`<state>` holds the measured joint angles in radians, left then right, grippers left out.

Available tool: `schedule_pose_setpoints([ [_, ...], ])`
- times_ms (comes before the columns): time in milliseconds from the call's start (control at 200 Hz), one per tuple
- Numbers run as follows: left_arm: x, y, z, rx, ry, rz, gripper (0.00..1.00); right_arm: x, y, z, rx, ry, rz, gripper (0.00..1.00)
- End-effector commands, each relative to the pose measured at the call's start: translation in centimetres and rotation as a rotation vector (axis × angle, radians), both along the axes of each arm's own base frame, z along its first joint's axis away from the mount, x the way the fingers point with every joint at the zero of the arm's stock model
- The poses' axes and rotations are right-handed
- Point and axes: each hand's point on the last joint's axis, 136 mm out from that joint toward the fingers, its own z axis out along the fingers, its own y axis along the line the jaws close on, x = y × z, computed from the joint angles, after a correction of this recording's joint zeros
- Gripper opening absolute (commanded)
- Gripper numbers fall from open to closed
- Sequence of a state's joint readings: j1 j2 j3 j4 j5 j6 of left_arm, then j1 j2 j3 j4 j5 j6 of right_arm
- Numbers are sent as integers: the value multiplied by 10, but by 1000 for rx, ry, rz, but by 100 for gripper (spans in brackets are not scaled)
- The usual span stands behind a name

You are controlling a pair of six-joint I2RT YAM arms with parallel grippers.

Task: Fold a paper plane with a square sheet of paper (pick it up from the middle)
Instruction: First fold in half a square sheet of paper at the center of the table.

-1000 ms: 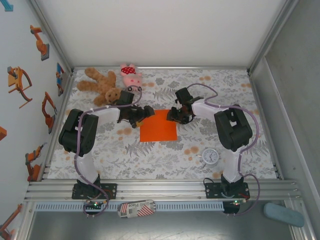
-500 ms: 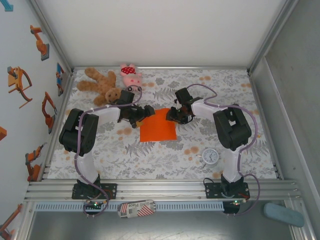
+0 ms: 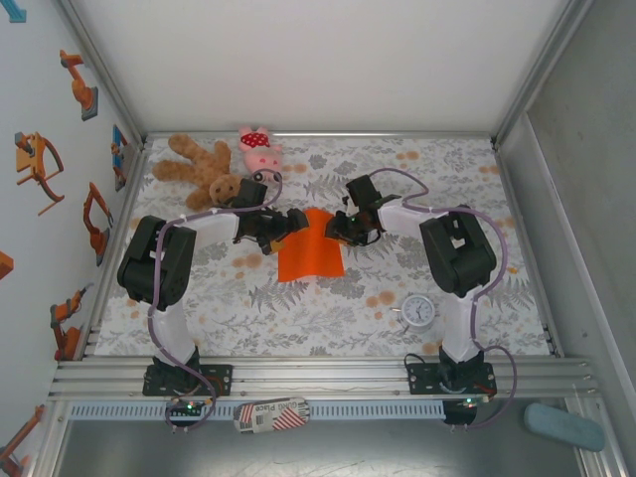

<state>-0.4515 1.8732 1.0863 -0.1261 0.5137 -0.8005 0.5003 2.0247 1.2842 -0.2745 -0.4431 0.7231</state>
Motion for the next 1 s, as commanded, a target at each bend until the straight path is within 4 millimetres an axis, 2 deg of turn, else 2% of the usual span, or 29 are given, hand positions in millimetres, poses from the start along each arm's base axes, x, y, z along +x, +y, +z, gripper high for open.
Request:
schedule_pose_setpoints([
  [0, -6, 4, -5, 25, 15, 13, 97, -12, 7, -17, -2, 57, 9, 35],
  [265, -9, 8, -8, 57, 26, 12, 96, -16, 27, -20, 27, 71, 31, 32],
  [526, -14, 4, -8, 114, 20, -28, 89, -19, 49, -19, 83, 77, 44, 30],
  [671, -13, 2, -6, 119, 12, -35, 75, -20, 55, -17, 112, 84, 43, 29],
  [811, -9, 3, 2, 124, -22, -40, 61, -17, 49, -6, 93, 37, 37, 28],
  [997, 0, 3, 32, 119, -136, -72, 44, -3, 24, 38, 74, -112, -2, 29],
])
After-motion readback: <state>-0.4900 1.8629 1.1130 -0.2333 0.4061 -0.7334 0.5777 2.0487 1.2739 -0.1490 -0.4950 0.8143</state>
